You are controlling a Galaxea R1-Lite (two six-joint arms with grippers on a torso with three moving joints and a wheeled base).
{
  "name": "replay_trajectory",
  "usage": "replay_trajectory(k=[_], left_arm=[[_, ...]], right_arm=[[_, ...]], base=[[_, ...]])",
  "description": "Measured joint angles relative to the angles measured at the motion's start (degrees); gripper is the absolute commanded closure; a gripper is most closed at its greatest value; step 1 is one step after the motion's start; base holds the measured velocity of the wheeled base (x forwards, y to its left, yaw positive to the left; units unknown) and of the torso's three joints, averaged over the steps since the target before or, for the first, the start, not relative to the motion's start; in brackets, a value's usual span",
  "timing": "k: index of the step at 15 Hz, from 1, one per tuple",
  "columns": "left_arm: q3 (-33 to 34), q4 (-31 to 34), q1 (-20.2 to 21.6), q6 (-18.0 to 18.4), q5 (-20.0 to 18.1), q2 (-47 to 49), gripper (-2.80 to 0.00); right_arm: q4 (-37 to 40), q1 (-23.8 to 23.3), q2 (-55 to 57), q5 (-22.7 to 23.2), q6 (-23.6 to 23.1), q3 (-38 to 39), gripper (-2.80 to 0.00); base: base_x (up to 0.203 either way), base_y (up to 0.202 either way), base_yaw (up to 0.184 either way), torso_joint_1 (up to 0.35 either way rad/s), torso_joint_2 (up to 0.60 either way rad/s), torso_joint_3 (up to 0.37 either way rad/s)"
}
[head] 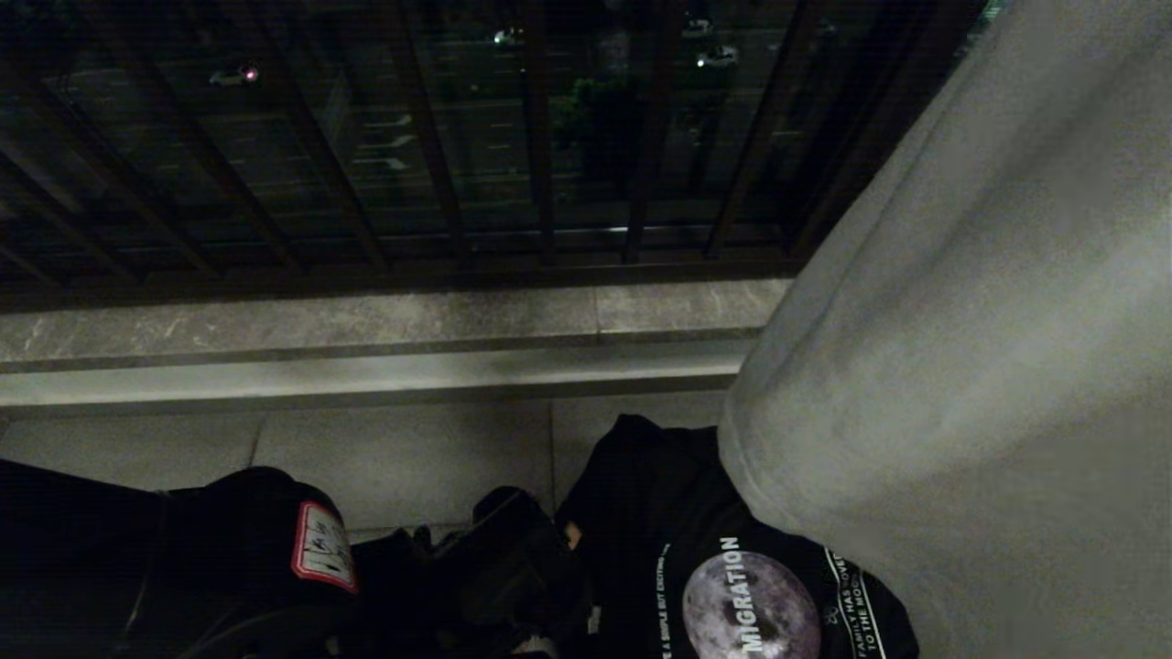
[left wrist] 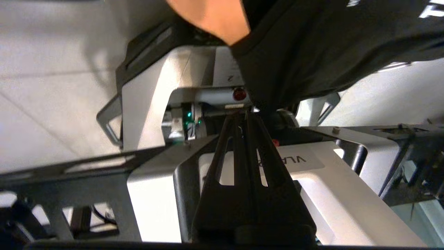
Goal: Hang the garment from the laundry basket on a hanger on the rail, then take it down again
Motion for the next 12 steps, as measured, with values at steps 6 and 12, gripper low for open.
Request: replay_trajectory(k=[6, 12], left_arm=[[-9.27, 20.29, -1.85, -12.44, 4.33, 10.57, 0.00], [-12.30, 21.97, -6.41, -16.61, 5.45, 12.40, 0.00]], right_arm=[[0.00, 0.00, 0.00, 0.00, 0.00, 0.00, 0.00], [0.00, 0.00, 0.00, 0.00, 0.00, 0.00, 0.00]], base=[[0.000, 0.000, 0.000, 0.000, 0.00, 0.000], [0.000, 0.000, 0.000, 0.000, 0.00, 0.000]])
